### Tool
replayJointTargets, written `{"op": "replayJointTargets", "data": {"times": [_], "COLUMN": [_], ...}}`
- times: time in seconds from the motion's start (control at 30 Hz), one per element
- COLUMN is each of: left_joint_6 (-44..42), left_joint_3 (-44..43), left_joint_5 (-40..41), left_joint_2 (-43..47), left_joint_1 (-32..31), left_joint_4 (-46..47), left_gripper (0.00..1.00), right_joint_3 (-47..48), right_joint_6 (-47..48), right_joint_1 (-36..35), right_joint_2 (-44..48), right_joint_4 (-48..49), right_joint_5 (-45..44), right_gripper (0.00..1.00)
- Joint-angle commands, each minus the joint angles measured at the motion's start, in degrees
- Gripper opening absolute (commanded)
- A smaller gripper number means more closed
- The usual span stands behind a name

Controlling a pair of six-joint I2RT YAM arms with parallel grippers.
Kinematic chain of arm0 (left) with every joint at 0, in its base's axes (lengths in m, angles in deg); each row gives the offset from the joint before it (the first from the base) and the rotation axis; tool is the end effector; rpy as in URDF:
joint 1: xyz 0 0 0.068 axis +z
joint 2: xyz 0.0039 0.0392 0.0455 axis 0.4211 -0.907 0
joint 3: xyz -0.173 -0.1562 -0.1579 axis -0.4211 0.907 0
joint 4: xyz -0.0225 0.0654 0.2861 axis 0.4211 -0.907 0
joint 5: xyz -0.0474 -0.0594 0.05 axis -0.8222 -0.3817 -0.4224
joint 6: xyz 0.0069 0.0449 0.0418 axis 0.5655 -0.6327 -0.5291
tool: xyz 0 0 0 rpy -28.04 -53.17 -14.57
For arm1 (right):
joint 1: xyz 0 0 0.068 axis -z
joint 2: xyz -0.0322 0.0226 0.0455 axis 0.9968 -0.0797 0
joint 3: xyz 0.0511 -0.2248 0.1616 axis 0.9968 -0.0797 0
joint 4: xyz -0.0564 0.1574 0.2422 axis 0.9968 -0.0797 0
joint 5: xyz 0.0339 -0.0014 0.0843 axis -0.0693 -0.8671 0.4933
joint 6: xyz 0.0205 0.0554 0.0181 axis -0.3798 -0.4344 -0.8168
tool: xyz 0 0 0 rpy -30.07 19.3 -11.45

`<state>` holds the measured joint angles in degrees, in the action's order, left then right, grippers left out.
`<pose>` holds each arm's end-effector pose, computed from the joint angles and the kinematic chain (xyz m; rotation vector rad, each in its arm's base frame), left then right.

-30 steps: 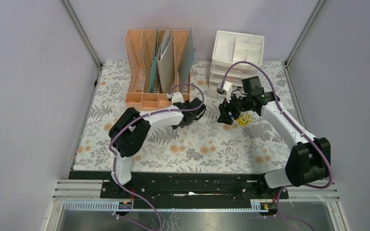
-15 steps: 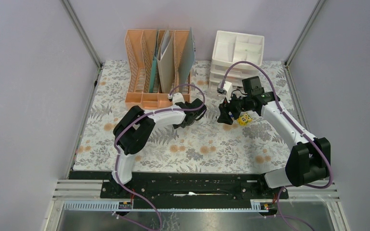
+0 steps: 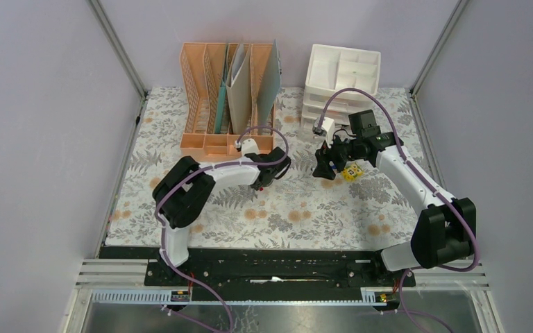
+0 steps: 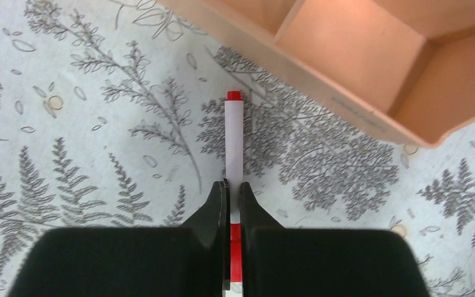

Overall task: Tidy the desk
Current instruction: Pick up the stationery from the center of the board.

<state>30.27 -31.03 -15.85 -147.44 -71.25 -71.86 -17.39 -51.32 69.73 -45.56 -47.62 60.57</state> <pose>0.3023 -0.2750 0.1269 -0.6384 2.3380 0.1348 0.3157 0.1201 0.2741 -1.2419 1.9163 0.6847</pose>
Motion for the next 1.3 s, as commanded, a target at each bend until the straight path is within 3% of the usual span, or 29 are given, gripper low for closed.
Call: {"op": "replayJointTargets", "data": {"times": [0.0, 0.4, 0.63, 1.0, 1.17, 1.27], "left_joint_6": [-0.19, -11.07, -22.68, -28.05, -27.23, -26.42], "left_joint_3": [5.29, 19.88, 28.46, 44.02, 45.35, 45.44], "left_joint_5": [-3.81, -9.90, -18.62, -33.14, -36.84, -38.14], "left_joint_2": [3.56, 18.27, 25.85, 36.91, 37.04, 36.39], "left_joint_1": [-0.64, -1.46, -1.41, -1.47, -1.51, -1.66], "left_joint_4": [-2.06, 13.03, 28.02, 59.73, 68.35, 71.99], "left_gripper": [0.00, 0.00, 0.00, 0.00, 0.00, 0.00], "right_joint_3": [-0.23, -1.32, -4.20, -12.49, -17.52, -17.94], "right_joint_6": [-0.72, -3.12, -8.40, -28.16, -45.08, -49.58], "right_joint_1": [0.32, 0.34, 0.32, 0.35, 0.15, 0.06], "right_joint_2": [-0.51, -1.55, -1.19, -0.19, -2.36, -4.57], "right_joint_4": [0.28, 1.71, 6.92, 29.58, 47.87, 51.72], "right_joint_5": [3.19, 11.17, 18.04, 25.29, 28.87, 28.96], "right_gripper": [0.71, 0.71, 0.70, 0.71, 0.73, 0.75]}}
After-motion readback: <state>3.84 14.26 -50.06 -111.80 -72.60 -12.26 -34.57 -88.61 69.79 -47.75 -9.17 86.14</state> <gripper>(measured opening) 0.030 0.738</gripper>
